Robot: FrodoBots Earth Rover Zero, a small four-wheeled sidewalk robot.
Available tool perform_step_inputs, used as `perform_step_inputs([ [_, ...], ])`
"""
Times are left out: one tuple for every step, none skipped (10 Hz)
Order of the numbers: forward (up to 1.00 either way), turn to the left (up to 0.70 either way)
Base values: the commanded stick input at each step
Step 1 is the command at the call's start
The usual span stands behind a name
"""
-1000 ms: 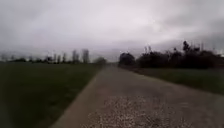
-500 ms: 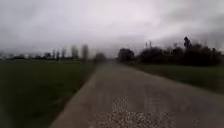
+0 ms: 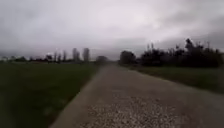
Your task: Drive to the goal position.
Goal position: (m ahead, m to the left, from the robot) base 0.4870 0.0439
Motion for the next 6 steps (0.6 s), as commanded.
perform_step_inputs([
  [0.85, 0.0],
  [0.85, 0.0],
  [0.85, 0.0],
  [0.85, 0.0],
  [0.85, 0.0],
  [0.85, 0.0],
])
